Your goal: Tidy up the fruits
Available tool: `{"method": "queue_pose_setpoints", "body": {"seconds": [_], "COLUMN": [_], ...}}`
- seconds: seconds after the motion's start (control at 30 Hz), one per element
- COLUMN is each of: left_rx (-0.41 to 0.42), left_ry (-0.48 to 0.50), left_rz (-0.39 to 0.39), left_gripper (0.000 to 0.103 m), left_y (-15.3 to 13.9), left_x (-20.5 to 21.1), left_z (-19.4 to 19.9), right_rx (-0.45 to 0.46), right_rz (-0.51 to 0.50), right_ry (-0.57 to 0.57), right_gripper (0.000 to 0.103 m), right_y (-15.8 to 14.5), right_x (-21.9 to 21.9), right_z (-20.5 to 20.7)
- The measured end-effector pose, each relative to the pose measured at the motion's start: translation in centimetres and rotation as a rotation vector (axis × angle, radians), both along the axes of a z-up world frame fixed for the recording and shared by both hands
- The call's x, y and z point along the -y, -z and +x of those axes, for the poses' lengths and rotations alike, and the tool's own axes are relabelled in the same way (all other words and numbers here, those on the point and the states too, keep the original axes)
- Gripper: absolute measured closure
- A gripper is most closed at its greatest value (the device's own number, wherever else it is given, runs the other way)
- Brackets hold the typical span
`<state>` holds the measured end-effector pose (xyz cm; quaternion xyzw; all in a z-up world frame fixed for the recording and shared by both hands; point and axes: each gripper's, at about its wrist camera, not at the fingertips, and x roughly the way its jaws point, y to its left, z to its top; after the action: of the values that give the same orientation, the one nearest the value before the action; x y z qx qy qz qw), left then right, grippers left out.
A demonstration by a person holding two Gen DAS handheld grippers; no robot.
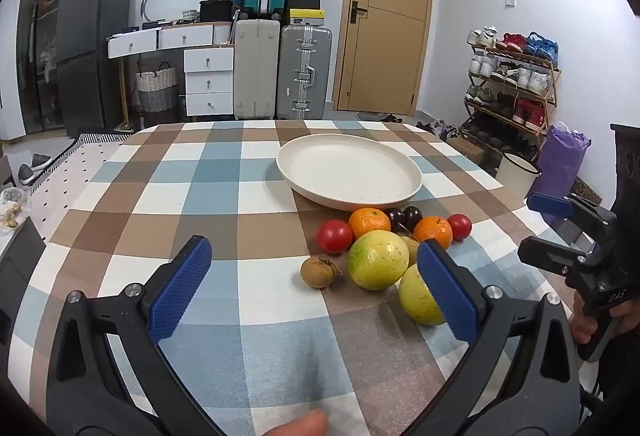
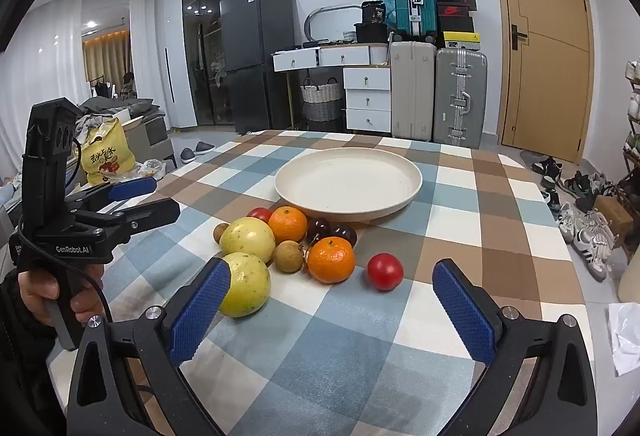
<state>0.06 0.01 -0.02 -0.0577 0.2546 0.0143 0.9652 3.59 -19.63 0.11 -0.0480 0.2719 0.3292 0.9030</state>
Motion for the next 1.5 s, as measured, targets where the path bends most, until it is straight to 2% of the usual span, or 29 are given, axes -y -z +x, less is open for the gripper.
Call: {"method": "queue_pose_setpoints", "body": {"seconds": [1.5], "left_rx": [0.014], "left_ry": [-0.003], "left_rz": [0.029], "left_gripper": [0.001], "left_y": [-0.11], "left_x": [-0.09], "left_z": [0.06], "right_rx": [-0.005], "right_rz": [0.005], "right_ry": [0.002], "right_gripper": [0.0], "right_y": [0.0], "right_x": [0.08], "right_z": [0.15]}}
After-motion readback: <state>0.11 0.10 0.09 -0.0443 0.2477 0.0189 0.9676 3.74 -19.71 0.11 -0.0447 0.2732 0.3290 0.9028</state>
